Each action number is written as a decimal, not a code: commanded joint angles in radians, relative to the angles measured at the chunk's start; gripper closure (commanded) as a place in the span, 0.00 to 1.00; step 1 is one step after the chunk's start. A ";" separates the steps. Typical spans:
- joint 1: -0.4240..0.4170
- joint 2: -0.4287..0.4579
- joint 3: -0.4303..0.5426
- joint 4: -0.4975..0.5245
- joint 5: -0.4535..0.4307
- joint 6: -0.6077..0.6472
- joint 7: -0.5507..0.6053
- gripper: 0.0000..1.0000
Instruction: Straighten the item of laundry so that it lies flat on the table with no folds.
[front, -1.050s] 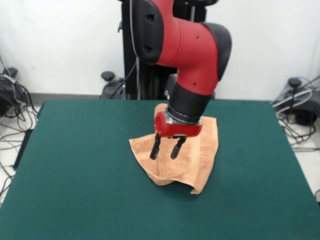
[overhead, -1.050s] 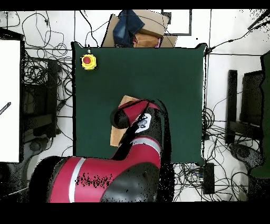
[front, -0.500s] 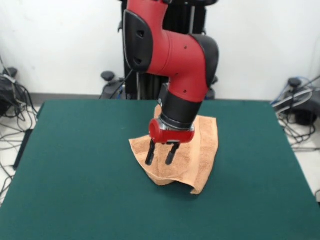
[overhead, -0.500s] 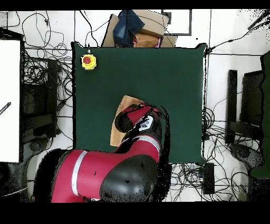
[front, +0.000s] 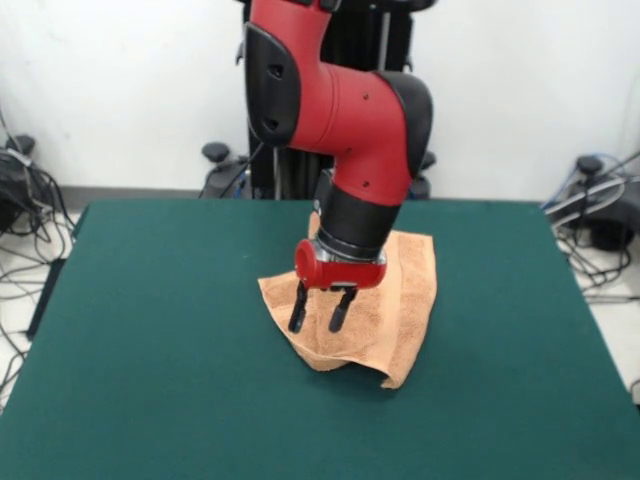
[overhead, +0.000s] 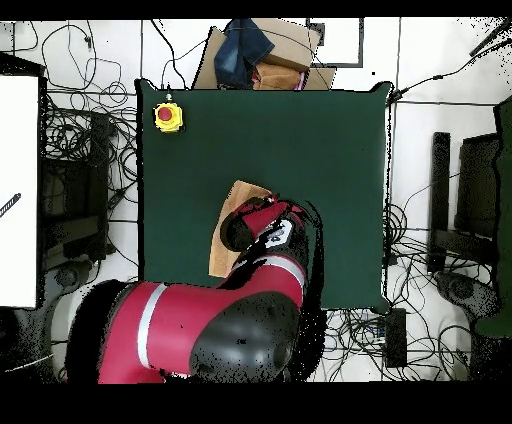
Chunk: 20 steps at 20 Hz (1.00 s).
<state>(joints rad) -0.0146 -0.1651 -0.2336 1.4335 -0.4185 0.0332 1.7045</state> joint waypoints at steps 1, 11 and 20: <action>0.023 -0.020 0.016 0.016 0.059 -0.060 0.197 0.00; -0.036 0.052 0.071 -0.194 0.041 0.094 0.071 0.00; -0.081 0.178 0.129 -0.342 -0.004 0.167 -0.021 0.00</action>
<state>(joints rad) -0.0622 -0.0909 -0.2325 1.2028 -0.4189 0.0307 1.7045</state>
